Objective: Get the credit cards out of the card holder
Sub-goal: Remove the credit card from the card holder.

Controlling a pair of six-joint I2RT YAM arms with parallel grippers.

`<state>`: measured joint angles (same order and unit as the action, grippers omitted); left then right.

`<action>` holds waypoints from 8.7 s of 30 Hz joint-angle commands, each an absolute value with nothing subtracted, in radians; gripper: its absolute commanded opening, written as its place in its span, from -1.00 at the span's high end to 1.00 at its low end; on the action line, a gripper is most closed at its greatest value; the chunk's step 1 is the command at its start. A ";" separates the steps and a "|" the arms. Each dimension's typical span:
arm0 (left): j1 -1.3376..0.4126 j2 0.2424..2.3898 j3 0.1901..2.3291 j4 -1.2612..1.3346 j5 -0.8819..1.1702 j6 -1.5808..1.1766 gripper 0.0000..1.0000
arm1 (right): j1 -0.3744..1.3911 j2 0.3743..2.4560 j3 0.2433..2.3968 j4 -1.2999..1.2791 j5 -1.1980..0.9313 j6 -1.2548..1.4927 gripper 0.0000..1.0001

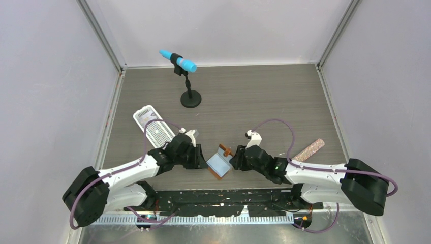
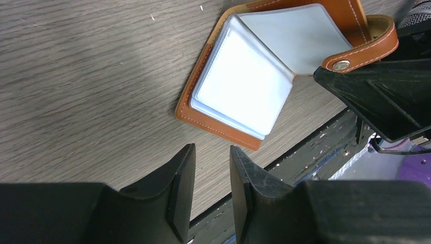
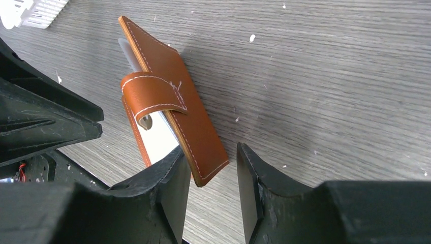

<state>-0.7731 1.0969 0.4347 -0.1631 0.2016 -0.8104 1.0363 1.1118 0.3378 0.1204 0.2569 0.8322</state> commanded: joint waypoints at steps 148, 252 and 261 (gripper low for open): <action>-0.787 1.246 0.278 0.453 0.382 -0.944 1.00 | 1.150 1.325 0.513 0.051 0.216 0.856 -0.41; -0.799 1.219 0.275 0.390 0.356 -0.921 1.00 | 1.250 1.332 0.651 -0.218 0.376 0.852 -0.39; -0.799 1.229 0.275 0.391 0.356 -0.914 1.00 | 1.250 1.279 0.643 -0.254 0.386 0.853 -0.40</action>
<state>-0.7929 1.2320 0.2615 0.3614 0.3626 -0.9371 1.2446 1.3201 0.6231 -0.2104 0.3386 0.8429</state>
